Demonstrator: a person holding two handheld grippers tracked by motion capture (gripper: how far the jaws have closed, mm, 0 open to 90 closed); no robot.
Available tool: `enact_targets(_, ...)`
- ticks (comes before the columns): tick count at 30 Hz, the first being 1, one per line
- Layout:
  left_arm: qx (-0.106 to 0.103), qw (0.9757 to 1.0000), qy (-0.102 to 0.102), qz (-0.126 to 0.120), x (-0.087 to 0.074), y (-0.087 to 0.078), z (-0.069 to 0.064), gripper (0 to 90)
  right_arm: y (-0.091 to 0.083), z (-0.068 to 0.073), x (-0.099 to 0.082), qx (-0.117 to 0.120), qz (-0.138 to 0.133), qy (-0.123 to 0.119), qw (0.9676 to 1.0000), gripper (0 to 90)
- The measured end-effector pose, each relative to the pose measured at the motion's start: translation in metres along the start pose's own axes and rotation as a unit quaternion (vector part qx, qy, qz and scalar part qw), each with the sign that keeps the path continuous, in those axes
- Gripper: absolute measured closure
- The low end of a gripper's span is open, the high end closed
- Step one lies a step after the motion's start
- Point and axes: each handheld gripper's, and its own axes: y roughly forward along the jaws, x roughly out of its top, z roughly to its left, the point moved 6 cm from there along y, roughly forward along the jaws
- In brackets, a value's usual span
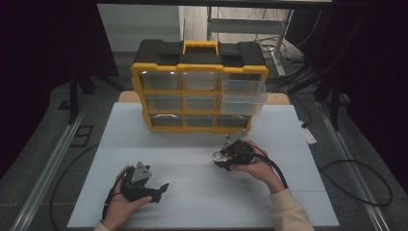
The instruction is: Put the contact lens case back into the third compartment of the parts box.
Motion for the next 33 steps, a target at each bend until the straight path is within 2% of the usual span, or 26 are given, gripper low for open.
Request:
enact_targets(14,0.000,1.0000,0.000,-0.001,0.000,0.000,0.000,7.3,-0.017,0.000,0.002,-0.016,-0.034,0.019,0.9991,48.9)
enact_targets(33,0.000,1.0000,0.000,-0.002,0.001,0.000,0.000,7.3,-0.038,0.005,0.002,-0.042,-0.080,0.041,0.9950,48.9)
